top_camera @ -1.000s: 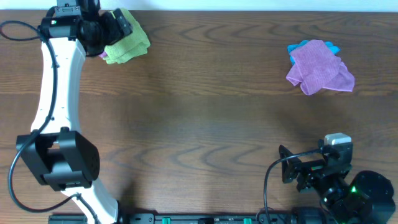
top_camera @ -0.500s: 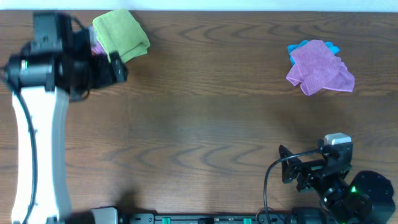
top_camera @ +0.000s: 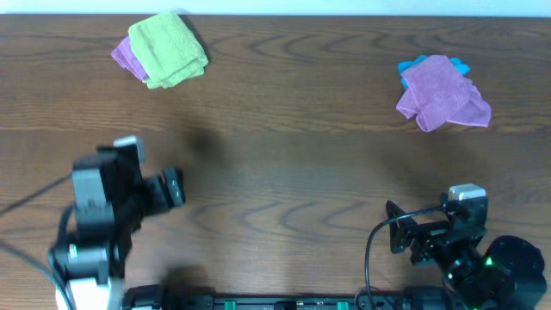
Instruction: Fold the cloth
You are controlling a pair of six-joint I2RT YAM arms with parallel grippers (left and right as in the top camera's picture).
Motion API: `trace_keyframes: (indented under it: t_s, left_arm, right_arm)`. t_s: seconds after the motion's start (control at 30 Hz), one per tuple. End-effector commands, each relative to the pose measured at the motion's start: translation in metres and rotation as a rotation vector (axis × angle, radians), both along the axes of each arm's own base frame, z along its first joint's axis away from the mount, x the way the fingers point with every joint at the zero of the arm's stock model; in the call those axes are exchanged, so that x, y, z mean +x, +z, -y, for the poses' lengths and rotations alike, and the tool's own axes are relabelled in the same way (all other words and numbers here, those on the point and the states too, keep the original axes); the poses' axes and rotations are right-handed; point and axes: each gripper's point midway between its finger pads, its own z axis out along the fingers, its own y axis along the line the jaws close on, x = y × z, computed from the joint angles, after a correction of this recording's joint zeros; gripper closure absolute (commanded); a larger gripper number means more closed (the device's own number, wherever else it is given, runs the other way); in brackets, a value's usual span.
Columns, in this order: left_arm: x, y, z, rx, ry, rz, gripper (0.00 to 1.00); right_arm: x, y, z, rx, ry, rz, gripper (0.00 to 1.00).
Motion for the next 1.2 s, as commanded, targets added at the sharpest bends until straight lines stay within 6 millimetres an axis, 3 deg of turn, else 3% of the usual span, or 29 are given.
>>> trace_keyframes:
  t_s: [0.0, 0.43, 0.83, 1.17]
  left_arm:
    - [-0.02, -0.017, -0.012, 0.069, 0.04, 0.049, 0.05]
    - [-0.048, -0.061, -0.028, 0.157, 0.117, 0.189, 0.05]
    - [-0.052, -0.069, -0.029, 0.247, 0.066, 0.231, 0.05]
    - [-0.068, -0.081, -0.037, 0.295, 0.083, 0.176, 0.04]
  right_arm:
    - [0.001, -0.001, 0.002, 0.012, -0.016, -0.005, 0.01]
    - [0.001, -0.001, 0.002, 0.012, -0.016, -0.005, 0.01]
    - [0.001, -0.001, 0.002, 0.012, -0.016, -0.005, 0.01]
    - [0.001, -0.001, 0.002, 0.012, -0.016, -0.005, 0.01]
